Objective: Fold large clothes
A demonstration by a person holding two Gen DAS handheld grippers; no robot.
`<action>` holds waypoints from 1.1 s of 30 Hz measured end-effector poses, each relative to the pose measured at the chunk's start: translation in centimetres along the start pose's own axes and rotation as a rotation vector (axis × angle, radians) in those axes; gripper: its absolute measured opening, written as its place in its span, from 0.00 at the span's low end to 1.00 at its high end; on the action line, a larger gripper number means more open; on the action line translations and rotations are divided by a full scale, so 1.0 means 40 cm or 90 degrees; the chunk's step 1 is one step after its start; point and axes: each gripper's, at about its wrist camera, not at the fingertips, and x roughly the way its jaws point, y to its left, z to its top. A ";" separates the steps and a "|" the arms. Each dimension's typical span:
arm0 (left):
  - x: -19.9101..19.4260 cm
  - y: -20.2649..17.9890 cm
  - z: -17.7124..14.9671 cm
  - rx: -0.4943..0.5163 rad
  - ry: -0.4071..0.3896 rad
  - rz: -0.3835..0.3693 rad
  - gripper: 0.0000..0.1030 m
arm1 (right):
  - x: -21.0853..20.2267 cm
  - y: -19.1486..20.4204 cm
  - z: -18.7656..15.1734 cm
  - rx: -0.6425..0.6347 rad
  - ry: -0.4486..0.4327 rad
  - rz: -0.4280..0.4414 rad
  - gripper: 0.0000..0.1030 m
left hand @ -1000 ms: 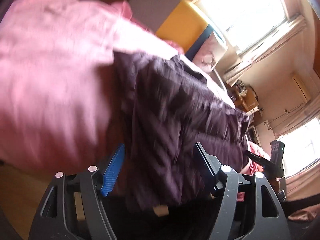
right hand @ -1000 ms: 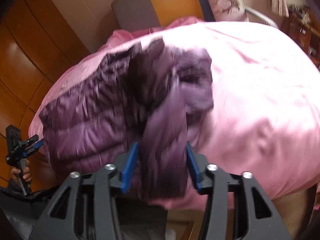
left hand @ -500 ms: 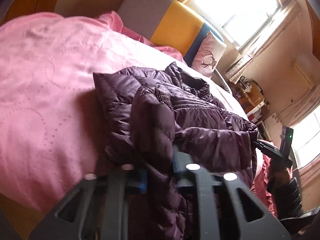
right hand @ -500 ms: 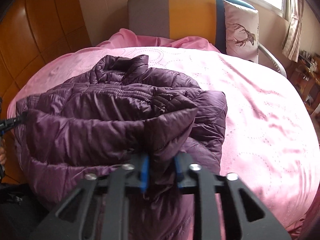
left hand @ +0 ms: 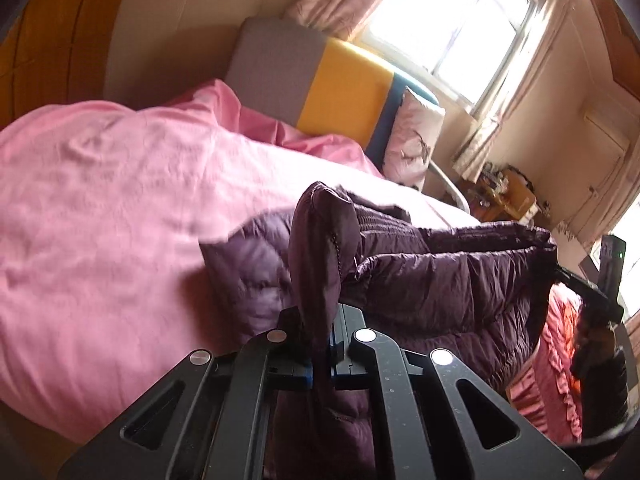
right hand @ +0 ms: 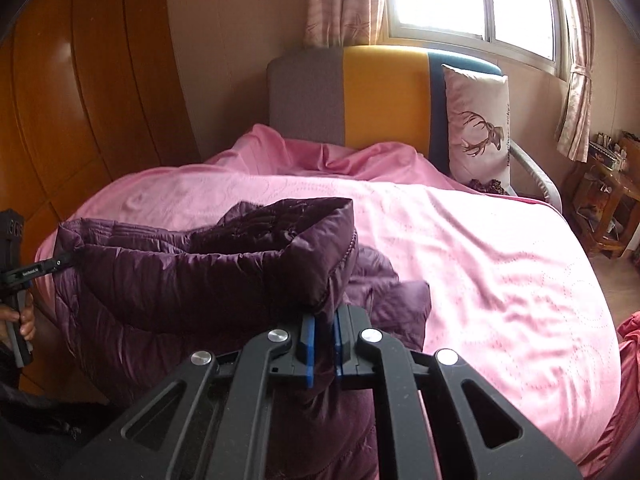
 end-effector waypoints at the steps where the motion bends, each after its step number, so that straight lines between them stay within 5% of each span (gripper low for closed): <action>1: 0.017 0.007 0.026 -0.004 -0.006 0.005 0.04 | 0.015 -0.008 0.013 0.011 0.000 -0.002 0.06; 14: 0.309 0.060 0.234 -0.045 0.030 0.063 0.02 | 0.282 -0.102 0.114 0.089 0.038 -0.102 0.06; 24: 0.515 0.147 0.173 -0.084 0.114 0.134 0.02 | 0.525 -0.170 0.037 0.126 0.143 -0.139 0.11; 33: 0.546 0.139 0.120 -0.076 0.091 0.157 0.03 | 0.595 -0.180 -0.012 0.125 0.140 -0.149 0.12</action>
